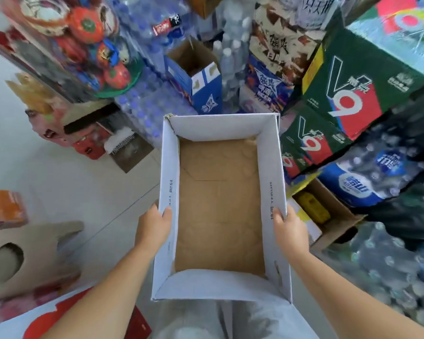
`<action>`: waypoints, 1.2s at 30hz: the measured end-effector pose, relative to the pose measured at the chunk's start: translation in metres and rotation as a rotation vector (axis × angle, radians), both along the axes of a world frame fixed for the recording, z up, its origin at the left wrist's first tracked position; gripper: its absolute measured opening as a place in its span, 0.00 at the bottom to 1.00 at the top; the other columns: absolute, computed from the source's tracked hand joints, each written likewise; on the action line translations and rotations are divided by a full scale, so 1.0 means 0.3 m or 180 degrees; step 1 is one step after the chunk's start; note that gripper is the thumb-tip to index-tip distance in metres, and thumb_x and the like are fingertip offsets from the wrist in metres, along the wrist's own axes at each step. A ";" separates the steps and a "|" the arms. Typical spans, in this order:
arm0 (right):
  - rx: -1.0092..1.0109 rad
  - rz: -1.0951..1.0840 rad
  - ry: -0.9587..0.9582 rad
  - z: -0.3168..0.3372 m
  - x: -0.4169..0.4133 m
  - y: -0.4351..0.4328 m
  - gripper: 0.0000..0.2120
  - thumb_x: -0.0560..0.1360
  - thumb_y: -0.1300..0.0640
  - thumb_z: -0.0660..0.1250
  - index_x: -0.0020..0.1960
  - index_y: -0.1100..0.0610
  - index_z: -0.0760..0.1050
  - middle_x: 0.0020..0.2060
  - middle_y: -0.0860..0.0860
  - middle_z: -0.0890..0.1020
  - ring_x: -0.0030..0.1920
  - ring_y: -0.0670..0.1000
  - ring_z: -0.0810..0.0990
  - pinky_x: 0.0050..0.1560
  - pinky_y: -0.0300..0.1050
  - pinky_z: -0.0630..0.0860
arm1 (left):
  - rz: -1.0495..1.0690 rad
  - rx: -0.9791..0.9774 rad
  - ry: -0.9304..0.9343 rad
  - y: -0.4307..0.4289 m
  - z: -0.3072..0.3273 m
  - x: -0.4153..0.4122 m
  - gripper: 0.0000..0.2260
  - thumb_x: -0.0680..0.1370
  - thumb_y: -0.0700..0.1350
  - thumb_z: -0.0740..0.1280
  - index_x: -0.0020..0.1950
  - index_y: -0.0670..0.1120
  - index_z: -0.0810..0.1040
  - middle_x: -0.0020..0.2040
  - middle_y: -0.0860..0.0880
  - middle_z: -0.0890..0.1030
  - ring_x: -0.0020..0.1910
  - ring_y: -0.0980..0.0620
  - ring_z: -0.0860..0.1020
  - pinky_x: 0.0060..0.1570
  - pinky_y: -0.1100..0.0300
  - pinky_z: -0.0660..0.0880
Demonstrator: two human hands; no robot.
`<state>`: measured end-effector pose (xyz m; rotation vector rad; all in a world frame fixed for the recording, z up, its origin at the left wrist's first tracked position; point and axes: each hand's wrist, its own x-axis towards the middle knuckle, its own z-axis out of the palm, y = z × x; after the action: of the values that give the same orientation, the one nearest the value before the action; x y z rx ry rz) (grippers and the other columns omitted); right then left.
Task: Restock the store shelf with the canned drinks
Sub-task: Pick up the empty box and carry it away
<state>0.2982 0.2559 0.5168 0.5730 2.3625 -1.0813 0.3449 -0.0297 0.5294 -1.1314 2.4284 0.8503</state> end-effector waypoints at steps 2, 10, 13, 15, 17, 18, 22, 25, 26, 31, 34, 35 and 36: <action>0.0000 -0.0216 -0.0062 -0.033 -0.069 -0.050 0.09 0.81 0.52 0.54 0.57 0.43 0.70 0.37 0.54 0.80 0.36 0.55 0.79 0.31 0.45 0.71 | -0.0216 0.0040 -0.0019 -0.061 -0.035 -0.139 0.14 0.82 0.48 0.58 0.63 0.43 0.76 0.55 0.44 0.81 0.44 0.47 0.73 0.43 0.58 0.68; 0.0134 -0.1538 -0.0278 -0.275 -0.241 -0.217 0.15 0.81 0.52 0.57 0.67 0.47 0.72 0.44 0.49 0.81 0.39 0.48 0.77 0.35 0.43 0.69 | -0.1388 0.0415 -0.0373 -0.209 -0.336 -0.646 0.14 0.82 0.48 0.59 0.66 0.47 0.75 0.56 0.42 0.81 0.54 0.39 0.78 0.46 0.57 0.69; 0.0183 -0.1993 -0.0366 -0.388 -0.252 -0.255 0.16 0.81 0.53 0.58 0.68 0.50 0.72 0.48 0.50 0.79 0.42 0.50 0.75 0.43 0.45 0.68 | -0.1765 0.0513 -0.0448 -0.211 -0.469 -0.769 0.14 0.82 0.47 0.59 0.67 0.48 0.74 0.57 0.43 0.81 0.55 0.40 0.78 0.48 0.56 0.71; 0.0265 -0.2228 -0.0521 -0.488 -0.241 -0.266 0.16 0.81 0.51 0.58 0.68 0.51 0.72 0.51 0.53 0.79 0.48 0.56 0.75 0.48 0.47 0.68 | -0.1964 0.0488 -0.0500 -0.197 -0.573 -0.823 0.14 0.82 0.47 0.59 0.66 0.49 0.75 0.56 0.43 0.81 0.56 0.40 0.78 0.51 0.54 0.74; 0.0254 -0.2446 -0.0661 -0.602 -0.236 -0.273 0.16 0.81 0.51 0.58 0.67 0.53 0.73 0.51 0.55 0.79 0.50 0.58 0.74 0.50 0.49 0.69 | -0.2131 0.0462 -0.0524 -0.179 -0.688 -0.862 0.14 0.82 0.48 0.60 0.66 0.48 0.75 0.57 0.42 0.81 0.58 0.39 0.78 0.53 0.55 0.73; 0.0261 -0.2505 -0.0737 -0.665 -0.233 -0.274 0.16 0.81 0.51 0.58 0.66 0.55 0.73 0.51 0.57 0.79 0.50 0.59 0.75 0.49 0.49 0.69 | -0.2222 0.0435 -0.0539 -0.170 -0.755 -0.875 0.14 0.82 0.48 0.60 0.67 0.47 0.75 0.58 0.42 0.81 0.59 0.38 0.78 0.54 0.54 0.73; 0.0274 -0.2506 -0.0787 -0.910 -0.245 -0.283 0.15 0.82 0.55 0.58 0.67 0.56 0.72 0.53 0.59 0.79 0.54 0.61 0.77 0.46 0.46 0.65 | -0.2416 0.0340 -0.0712 -0.149 -1.026 -0.919 0.16 0.82 0.48 0.59 0.67 0.44 0.74 0.59 0.38 0.81 0.60 0.36 0.77 0.58 0.49 0.73; 0.0368 -0.2459 -0.0790 -1.130 -0.250 -0.284 0.16 0.81 0.51 0.57 0.68 0.49 0.71 0.53 0.57 0.81 0.50 0.60 0.78 0.49 0.49 0.72 | -0.2138 0.0558 -0.0679 -0.136 -1.240 -0.927 0.19 0.80 0.50 0.60 0.70 0.48 0.73 0.58 0.41 0.81 0.58 0.39 0.79 0.57 0.49 0.75; 0.0363 -0.2449 -0.0807 -1.194 -0.256 -0.287 0.16 0.81 0.51 0.57 0.68 0.48 0.71 0.55 0.56 0.81 0.51 0.60 0.78 0.50 0.49 0.73 | -0.2074 0.0636 -0.0639 -0.139 -1.312 -0.925 0.19 0.79 0.48 0.60 0.70 0.48 0.73 0.58 0.41 0.81 0.58 0.40 0.79 0.57 0.49 0.76; 0.0300 -0.2499 -0.0766 -1.477 -0.289 -0.262 0.18 0.82 0.52 0.57 0.70 0.51 0.70 0.58 0.57 0.80 0.53 0.59 0.77 0.49 0.47 0.71 | -0.2008 0.0558 -0.0463 -0.113 -1.609 -0.939 0.14 0.79 0.43 0.63 0.63 0.41 0.76 0.57 0.37 0.80 0.55 0.37 0.79 0.56 0.44 0.75; 0.0324 -0.2571 -0.0829 -1.624 -0.301 -0.233 0.17 0.81 0.51 0.58 0.68 0.53 0.71 0.57 0.59 0.80 0.50 0.59 0.76 0.49 0.49 0.72 | -0.1958 0.0555 -0.0513 -0.078 -1.746 -0.964 0.15 0.79 0.45 0.64 0.64 0.40 0.77 0.57 0.36 0.81 0.57 0.37 0.79 0.58 0.45 0.75; 0.0329 -0.2610 -0.0856 -1.667 -0.307 -0.224 0.17 0.81 0.51 0.58 0.68 0.54 0.72 0.57 0.60 0.80 0.50 0.60 0.76 0.50 0.50 0.73 | -0.1962 0.0540 -0.0505 -0.064 -1.782 -0.973 0.16 0.79 0.46 0.63 0.65 0.41 0.77 0.58 0.38 0.81 0.58 0.38 0.79 0.59 0.47 0.75; 0.0334 -0.2644 -0.0894 -1.708 -0.316 -0.215 0.17 0.81 0.50 0.58 0.67 0.55 0.72 0.57 0.61 0.80 0.50 0.61 0.77 0.51 0.50 0.73 | -0.1978 0.0492 -0.0507 -0.056 -1.828 -0.981 0.17 0.80 0.47 0.63 0.66 0.42 0.76 0.59 0.39 0.81 0.60 0.39 0.78 0.61 0.48 0.74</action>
<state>0.2034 0.1914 0.0043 1.7155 1.9485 -1.0846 0.0505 -0.0464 -0.0189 -0.3285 2.3172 0.6903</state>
